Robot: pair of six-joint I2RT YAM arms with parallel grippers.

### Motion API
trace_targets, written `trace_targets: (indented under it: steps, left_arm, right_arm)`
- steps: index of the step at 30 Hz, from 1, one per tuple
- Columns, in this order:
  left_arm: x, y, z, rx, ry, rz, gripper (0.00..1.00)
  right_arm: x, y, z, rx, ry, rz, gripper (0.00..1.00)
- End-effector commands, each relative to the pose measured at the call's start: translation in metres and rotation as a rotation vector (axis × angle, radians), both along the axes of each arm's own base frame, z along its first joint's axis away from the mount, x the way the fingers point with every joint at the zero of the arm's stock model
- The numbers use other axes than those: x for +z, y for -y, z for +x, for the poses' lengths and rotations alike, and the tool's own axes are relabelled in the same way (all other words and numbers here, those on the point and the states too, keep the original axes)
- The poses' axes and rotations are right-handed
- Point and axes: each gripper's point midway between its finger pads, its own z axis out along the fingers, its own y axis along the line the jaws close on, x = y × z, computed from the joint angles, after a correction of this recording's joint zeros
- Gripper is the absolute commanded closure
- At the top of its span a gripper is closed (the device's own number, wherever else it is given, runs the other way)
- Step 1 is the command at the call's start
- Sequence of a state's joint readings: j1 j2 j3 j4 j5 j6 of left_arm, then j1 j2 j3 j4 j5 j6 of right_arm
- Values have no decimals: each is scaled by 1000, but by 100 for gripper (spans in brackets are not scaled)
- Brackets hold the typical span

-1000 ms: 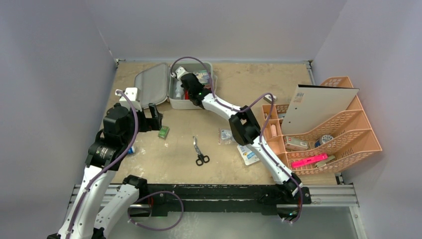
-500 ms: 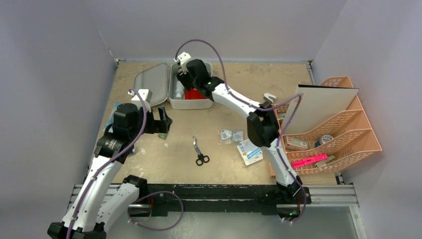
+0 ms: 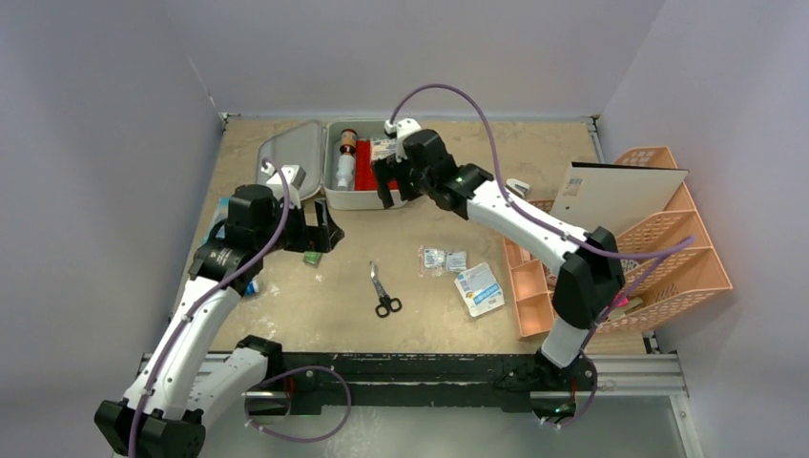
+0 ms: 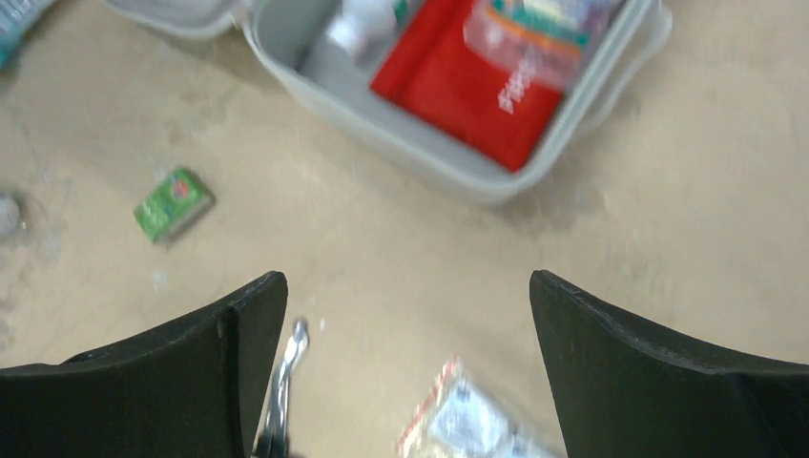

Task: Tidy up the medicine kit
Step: Place the medical item at the medicine box, then pick up the medical item at the center of the board.

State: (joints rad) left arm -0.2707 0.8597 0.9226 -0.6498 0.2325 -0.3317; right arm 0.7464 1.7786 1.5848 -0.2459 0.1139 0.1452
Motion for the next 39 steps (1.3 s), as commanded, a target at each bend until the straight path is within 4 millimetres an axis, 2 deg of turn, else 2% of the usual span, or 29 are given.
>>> trace_targets:
  steps: [1, 7, 10, 12, 17, 22, 29, 35, 39]
  left_arm:
    - [3, 7, 10, -1, -22, -23, 0]
    - [-21, 5, 15, -16, -135, 52, 0]
    - [-31, 0, 20, -3, -129, 83, 0]
    - [-37, 1, 19, -13, -128, 80, 0]
    - [-44, -6, 13, -1, -154, 117, 0]
    - [-38, -10, 7, 14, -116, 116, 0]
    - [-28, -8, 5, 1, -74, 96, 0]
    - [-28, -6, 3, -12, -80, 91, 1]
    - [-26, -7, 3, -10, -67, 91, 1]
  right_arm:
    - [-13, 47, -44, -159, -161, -38, 1]
    - [-54, 104, -93, -403, -346, -88, 1]
    - [-63, 141, -106, -576, -382, -196, 1]
    - [-66, 158, -110, -646, -390, -271, 1]
    - [-86, 162, -122, -679, -461, -306, 8]
    - [-97, 167, -126, -724, -479, -302, 19]
    - [-114, 194, -125, -819, -453, -375, 49]
    - [-138, 194, -137, -831, -543, -399, 52]
    - [-154, 185, -144, -678, -580, -417, 54]
